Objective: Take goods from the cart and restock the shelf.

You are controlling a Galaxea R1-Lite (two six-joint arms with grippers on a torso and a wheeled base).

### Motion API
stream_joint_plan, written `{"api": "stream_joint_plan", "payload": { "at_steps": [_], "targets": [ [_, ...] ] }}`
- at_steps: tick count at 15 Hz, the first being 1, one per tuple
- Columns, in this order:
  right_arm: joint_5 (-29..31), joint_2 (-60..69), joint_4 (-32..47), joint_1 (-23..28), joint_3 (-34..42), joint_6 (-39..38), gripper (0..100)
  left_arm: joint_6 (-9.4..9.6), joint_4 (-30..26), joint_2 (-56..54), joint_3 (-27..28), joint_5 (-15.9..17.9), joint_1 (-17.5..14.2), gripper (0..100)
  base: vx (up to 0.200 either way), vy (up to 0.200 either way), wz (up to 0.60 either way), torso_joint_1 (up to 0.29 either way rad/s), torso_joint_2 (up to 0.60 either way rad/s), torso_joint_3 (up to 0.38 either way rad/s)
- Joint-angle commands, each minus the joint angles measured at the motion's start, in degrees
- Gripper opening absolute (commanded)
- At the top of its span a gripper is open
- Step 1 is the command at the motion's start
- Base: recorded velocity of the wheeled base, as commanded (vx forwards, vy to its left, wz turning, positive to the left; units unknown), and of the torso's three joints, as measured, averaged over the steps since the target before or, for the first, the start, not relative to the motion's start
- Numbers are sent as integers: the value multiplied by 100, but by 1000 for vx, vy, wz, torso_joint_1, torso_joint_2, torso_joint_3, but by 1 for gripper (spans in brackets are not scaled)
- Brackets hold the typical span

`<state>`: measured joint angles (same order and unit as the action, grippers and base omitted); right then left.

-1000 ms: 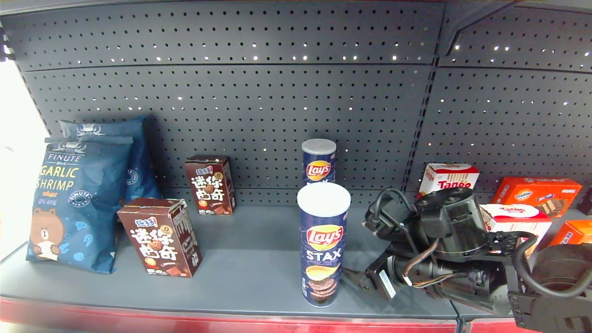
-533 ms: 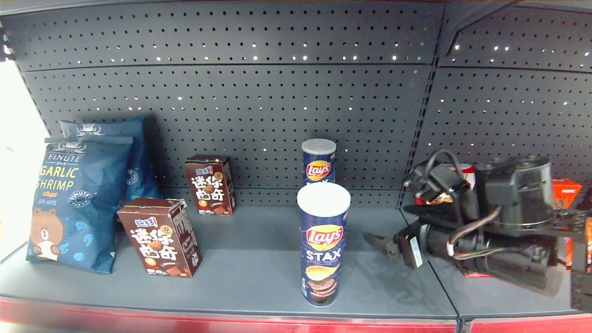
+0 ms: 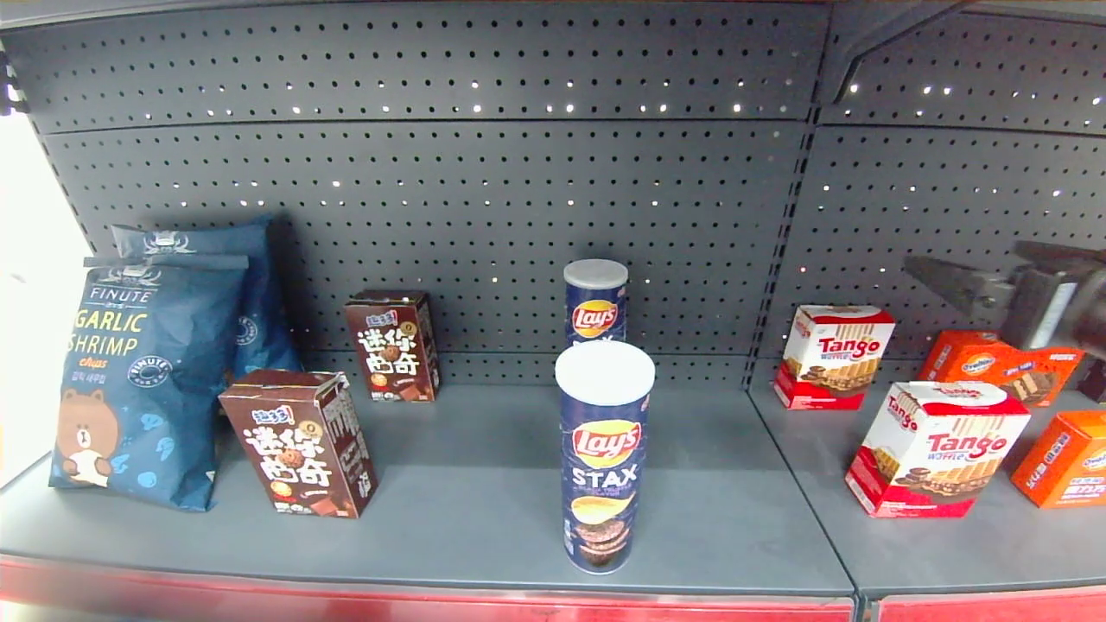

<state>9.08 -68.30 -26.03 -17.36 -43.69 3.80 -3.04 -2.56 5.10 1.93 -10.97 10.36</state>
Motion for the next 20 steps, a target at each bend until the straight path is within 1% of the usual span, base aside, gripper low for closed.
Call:
{"api": "stream_joint_plan", "payload": {
  "at_steps": [1, 2, 3, 4, 5, 8, 9, 10, 11, 12, 14, 15, 17, 18, 19, 20],
  "targets": [
    [-21, 1838, 89, 901, 1390, -46, 100, 5, 1, 9, 1, -1, 18, 100, 0, 0, 0, 0, 0, 0],
    [15, 2330, 159, 1086, 1882, -55, 100, 5, 1, 9, 1, -1, 18, 100, 0, 0, 0, 0, 0, 0],
    [32, 2524, 177, 1138, 2093, -64, 100, 5, 1, 9, 1, -1, 18, 100, 0, 0, 0, 0, 0, 0],
    [94, 3060, 194, 1305, 2743, -64, 100, 5, 1, 9, 1, -1, 18, 100, 0, 0, 0, 0, 0, 0],
    [173, 3280, 194, 1384, 3077, -55, 100, 5, 1, 9, 1, -1, 18, 100, 0, 0, 0, 0, 0, 0],
    [771, 4027, 212, 1499, 3991, -64, 100, 5, 1, 9, 1, -1, 18, 100, 0, 0, 0, 0, 0, 0],
    [779, 4071, 212, 1499, 4026, -64, 100, 5, 1, 9, 1, -1, 18, 100, 0, 0, 0, 0, 0, 0],
    [894, 4449, 265, 1587, 4316, -64, 100, 5, 1, 9, 1, -1, 18, 100, 0, 0, 0, 0, 0, 0],
    [876, 5073, 854, 1797, 4352, -64, 100, 5, 1, 9, 1, -1, 18, 100, 0, 0, 0, 0, 0, 0],
    [867, 5424, 1196, 1815, 4352, -64, 100, 5, 1, 9, 1, -1, 18, 100, 0, 0, 0, 0, 0, 0],
    [823, 6751, 2550, 1754, 4264, -55, 100, 5, 10, 0, 1, -19, 18, 100, 0, 0, 0, 0, 0, 0],
    [788, 6830, 2743, 1736, 4167, -64, 100, 5, 19, 0, -8, -28, 18, 100, 0, 0, 0, 0, 0, 0],
    [498, 6830, 2691, 1736, 4185, -64, 100, 22, 71, 0, -17, -63, 10, 100, 0, 0, 0, 0, 0, 0],
    [226, 6830, 2691, 1736, 4185, -64, 100, 189, 54, 18, -8, -72, -105, 100, 0, 0, 0, 0, 0, 0],
    [199, 6830, 2682, 1736, 4185, -82, 100, 409, 45, 53, -8, -81, -324, 100, 0, 0, 0, 0, 0, 0],
    [199, 6830, 2682, 1736, 4193, -90, 100, 506, 45, 123, -8, -81, -474, 100, 0, 0, 0, 0, 0, 0]
  ]
}}
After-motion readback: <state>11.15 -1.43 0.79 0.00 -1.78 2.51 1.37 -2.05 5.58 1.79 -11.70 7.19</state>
